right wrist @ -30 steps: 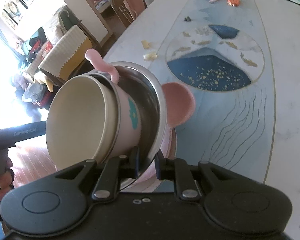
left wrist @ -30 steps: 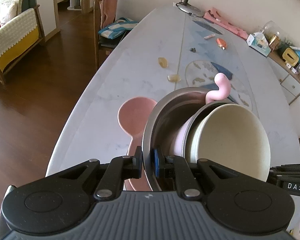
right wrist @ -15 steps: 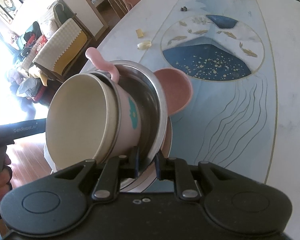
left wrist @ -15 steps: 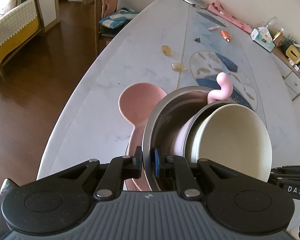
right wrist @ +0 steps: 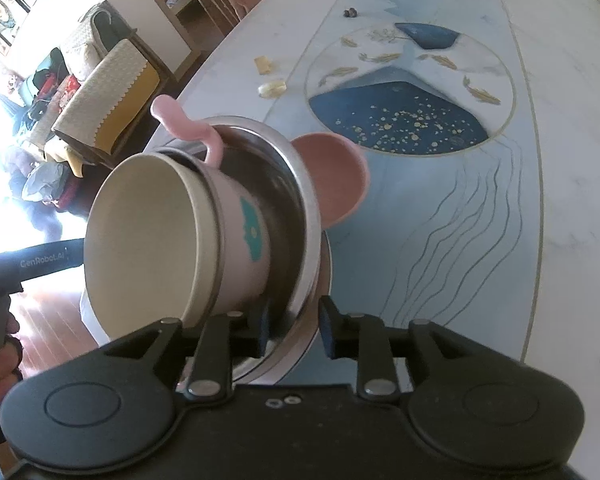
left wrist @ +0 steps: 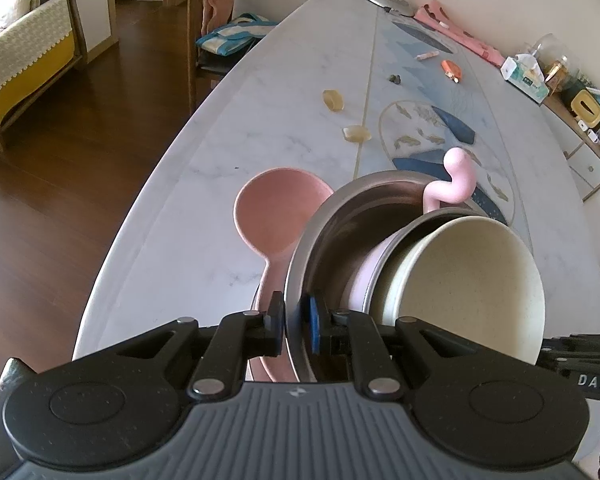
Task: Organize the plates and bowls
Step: 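Lift the nested steel bowl with both grippers and carry it to the pink bear plate, then lower the steel bowl onto the pink bear plate and open both grippers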
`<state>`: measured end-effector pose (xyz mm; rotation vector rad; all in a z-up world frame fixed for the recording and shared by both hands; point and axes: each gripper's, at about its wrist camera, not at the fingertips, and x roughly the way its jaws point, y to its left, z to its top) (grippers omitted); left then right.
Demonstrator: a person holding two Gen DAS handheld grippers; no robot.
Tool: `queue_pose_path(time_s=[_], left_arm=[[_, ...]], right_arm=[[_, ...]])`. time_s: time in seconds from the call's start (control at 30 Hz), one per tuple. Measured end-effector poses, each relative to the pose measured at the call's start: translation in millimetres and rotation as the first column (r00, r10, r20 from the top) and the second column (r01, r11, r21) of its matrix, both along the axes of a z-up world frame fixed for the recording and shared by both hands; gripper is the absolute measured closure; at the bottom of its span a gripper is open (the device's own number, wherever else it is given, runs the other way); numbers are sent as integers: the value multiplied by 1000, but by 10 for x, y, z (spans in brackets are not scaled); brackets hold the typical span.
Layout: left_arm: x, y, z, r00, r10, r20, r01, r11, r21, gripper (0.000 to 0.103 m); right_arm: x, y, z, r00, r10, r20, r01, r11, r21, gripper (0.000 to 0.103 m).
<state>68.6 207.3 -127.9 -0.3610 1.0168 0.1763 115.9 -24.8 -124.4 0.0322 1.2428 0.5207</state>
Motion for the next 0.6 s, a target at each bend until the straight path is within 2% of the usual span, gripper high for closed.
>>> queue_pose_path(time_s=[0.17, 0.5, 0.57, 0.6], left_arm=[[-21, 15, 43, 1000, 17, 8, -17, 1000, 9, 91], [-145, 22, 169, 999, 22, 50, -23, 999, 23, 90], [-191, 8, 223, 998, 18, 68, -20, 999, 35, 83], [-222, 3, 254, 997, 17, 79, -20, 999, 39, 75]], right_arm=[[-33, -49, 67, 1000, -12, 16, 12, 1000, 14, 65], [-135, -128, 170, 998, -30, 48, 30, 999, 12, 63], [-165, -160, 223, 997, -31, 64, 30, 999, 18, 62], [-185, -176, 253, 997, -31, 74, 30, 999, 19, 61]])
